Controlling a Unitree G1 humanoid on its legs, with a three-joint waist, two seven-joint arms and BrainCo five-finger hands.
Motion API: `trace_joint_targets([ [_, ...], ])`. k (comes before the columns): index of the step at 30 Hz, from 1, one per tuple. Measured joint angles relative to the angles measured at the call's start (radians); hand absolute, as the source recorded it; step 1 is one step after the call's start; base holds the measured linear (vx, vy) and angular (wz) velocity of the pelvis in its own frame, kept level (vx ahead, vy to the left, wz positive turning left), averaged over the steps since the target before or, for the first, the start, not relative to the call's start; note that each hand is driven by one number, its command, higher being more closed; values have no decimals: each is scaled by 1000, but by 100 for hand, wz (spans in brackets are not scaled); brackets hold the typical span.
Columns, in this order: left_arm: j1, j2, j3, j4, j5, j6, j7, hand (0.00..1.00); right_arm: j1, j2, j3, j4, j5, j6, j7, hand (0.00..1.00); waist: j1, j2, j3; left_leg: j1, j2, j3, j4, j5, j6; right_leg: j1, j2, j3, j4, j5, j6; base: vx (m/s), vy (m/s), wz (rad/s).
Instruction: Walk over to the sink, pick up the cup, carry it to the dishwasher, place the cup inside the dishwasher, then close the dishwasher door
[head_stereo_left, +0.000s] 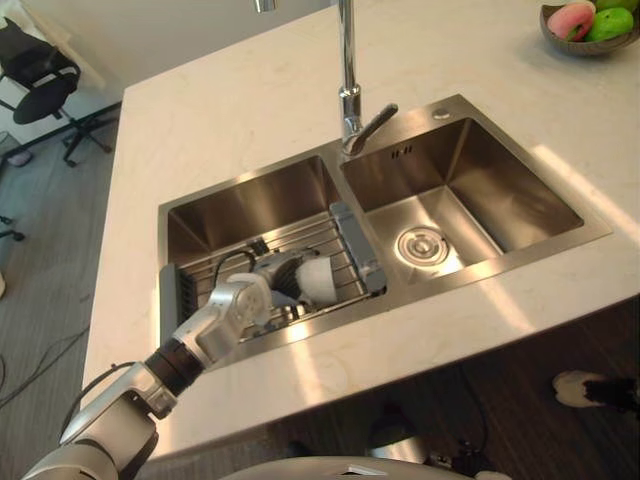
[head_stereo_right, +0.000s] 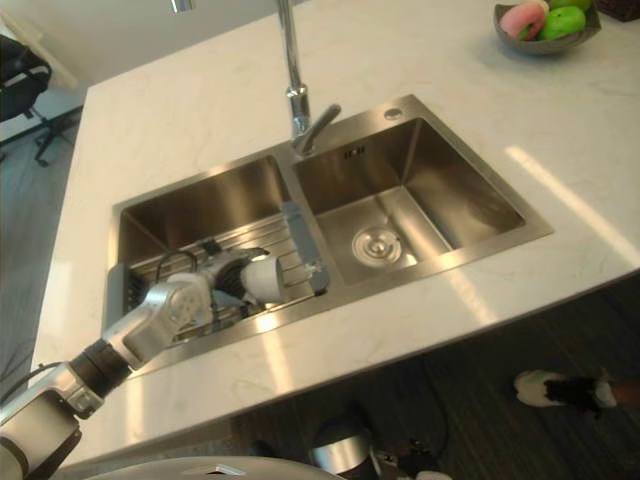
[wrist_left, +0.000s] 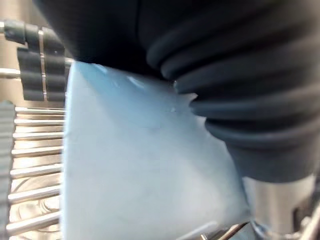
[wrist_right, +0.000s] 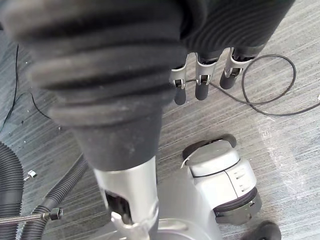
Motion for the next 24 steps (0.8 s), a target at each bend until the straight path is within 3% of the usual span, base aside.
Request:
trace_joint_targets([
  [3,5,-13,10,11,-20,-18,2,100,-1,1,9,1,2,2,0,0,3,-10,0,-1,0,-14,0,2,2,9,-2,-15,-5,0,0,-2,-2,12],
  [16,-12,-39,33,59,-21,-11,-17,100,-16,0,60,1,0,2,2,0,8,-33,-8,-5,0,-25,-1,5,3,14,-2,-28,-9,0,0,-2,-2,2],
  [24,-35,-59,28,114,-90,-29,43,100,-28,3,106,1,-3,2,0,0,16,-64,-22,-5,0,-27,-5,7,4,16,-3,-32,-9,0,0,0,0,0],
])
